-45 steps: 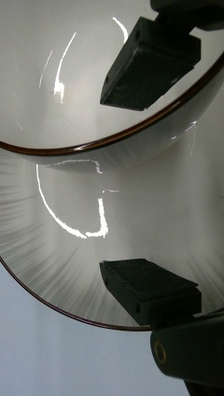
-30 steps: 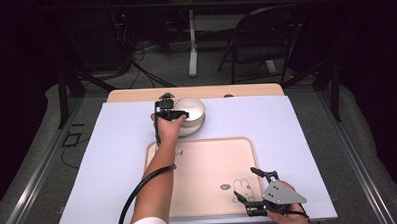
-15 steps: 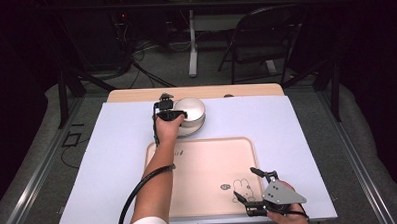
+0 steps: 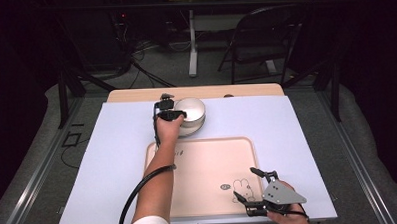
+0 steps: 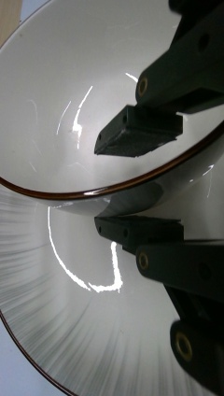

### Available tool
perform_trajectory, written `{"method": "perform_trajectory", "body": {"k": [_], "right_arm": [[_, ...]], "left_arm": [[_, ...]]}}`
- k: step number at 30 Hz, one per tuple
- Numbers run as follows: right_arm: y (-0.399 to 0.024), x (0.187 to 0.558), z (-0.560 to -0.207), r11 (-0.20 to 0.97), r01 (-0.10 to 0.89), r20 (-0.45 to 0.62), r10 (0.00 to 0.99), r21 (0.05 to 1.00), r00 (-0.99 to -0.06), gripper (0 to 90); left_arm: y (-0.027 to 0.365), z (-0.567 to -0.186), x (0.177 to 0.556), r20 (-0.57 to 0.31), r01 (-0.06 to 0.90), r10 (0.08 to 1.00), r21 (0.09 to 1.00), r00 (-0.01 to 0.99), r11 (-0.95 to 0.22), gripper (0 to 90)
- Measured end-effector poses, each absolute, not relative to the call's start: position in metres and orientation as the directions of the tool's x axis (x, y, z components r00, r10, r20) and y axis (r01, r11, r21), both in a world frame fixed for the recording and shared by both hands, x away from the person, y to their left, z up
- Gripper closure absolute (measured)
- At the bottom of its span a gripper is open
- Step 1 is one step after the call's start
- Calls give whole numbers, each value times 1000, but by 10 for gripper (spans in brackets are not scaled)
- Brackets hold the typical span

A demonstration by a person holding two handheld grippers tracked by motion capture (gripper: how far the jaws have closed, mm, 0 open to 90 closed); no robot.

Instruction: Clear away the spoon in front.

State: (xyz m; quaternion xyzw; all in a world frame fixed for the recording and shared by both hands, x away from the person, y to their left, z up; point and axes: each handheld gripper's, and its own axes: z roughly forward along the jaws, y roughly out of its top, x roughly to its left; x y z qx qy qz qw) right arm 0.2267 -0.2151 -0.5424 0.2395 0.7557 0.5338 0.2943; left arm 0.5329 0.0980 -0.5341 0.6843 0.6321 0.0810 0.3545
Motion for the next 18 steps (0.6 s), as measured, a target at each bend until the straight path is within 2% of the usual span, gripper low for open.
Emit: {"method": "perform_trajectory", "body": {"k": [8,11,18], "right_arm": [[-215,227,-542,316,48,-190,676,948,-712,135],[-215,227,-543,315,48,-189,676,948,-712,135],[-214,227,-543,316,49,-188,675,947,-713,135]], "left_arm": [[98,-534,532,-336,803,928,591,159,76,695],[99,-533,531,-331,799,932,595,148,84,756],[99,-535,529,-373,780,921,607,115,149,789]]}}
